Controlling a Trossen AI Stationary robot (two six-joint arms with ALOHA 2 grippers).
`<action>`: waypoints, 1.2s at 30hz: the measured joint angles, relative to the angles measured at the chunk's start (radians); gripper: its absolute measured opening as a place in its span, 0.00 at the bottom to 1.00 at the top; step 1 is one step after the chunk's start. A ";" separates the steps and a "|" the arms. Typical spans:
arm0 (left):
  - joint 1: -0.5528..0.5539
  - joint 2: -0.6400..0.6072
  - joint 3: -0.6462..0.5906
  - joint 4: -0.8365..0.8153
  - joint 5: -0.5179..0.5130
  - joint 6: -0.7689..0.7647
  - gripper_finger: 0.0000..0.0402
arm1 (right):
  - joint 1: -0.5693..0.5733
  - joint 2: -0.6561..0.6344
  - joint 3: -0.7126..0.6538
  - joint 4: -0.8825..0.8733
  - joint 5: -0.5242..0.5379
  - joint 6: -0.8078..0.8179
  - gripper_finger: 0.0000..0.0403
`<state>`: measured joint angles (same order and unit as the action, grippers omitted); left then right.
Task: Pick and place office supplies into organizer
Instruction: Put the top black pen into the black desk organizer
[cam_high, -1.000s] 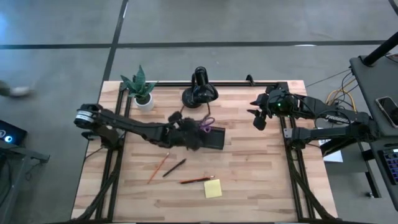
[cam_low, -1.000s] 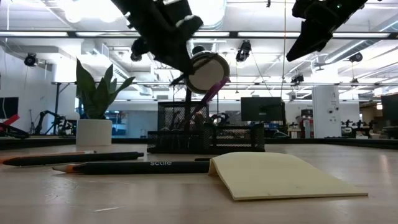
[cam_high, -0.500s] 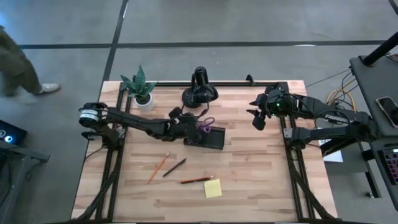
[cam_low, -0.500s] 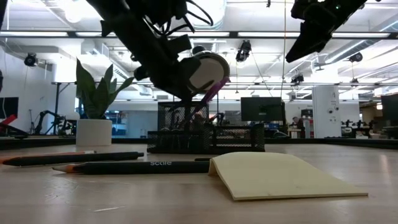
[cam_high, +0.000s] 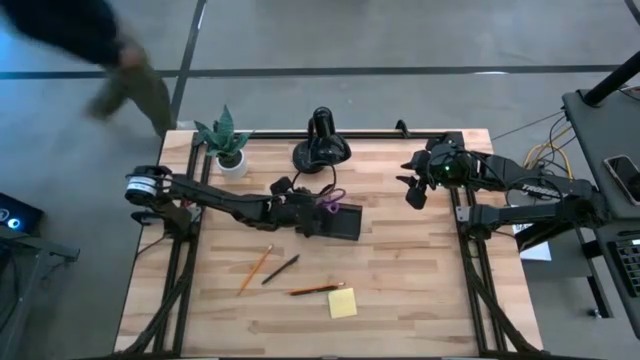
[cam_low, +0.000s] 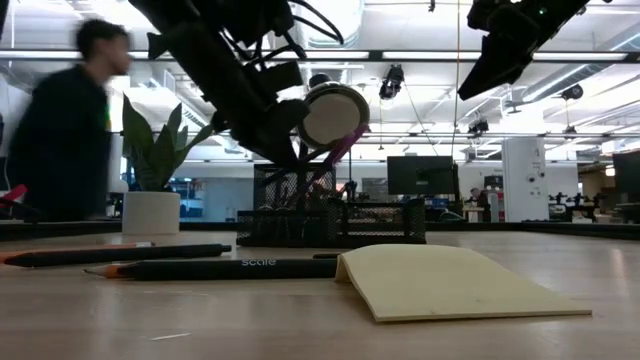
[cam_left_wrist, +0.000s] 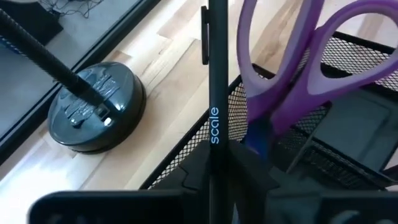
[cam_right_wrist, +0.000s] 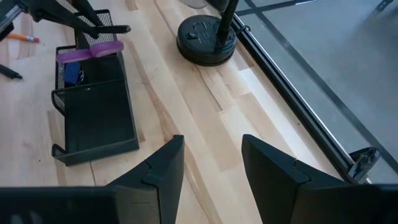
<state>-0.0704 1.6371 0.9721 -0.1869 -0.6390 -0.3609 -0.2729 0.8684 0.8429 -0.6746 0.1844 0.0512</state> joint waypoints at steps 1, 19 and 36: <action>0.000 0.000 -0.001 -0.001 -0.001 0.000 0.13 | 0.000 0.000 0.000 0.000 0.000 0.001 0.38; -0.022 -0.223 0.099 -0.384 0.180 -0.114 0.32 | 0.000 0.000 0.000 0.001 0.000 -0.012 0.38; -0.306 -0.038 0.062 -0.399 0.468 -0.602 0.32 | -0.003 0.122 0.000 0.006 0.001 -0.104 0.38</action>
<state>-0.3764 1.5994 1.0336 -0.5861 -0.1715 -0.9627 -0.2760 0.9904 0.8429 -0.6690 0.1852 -0.0528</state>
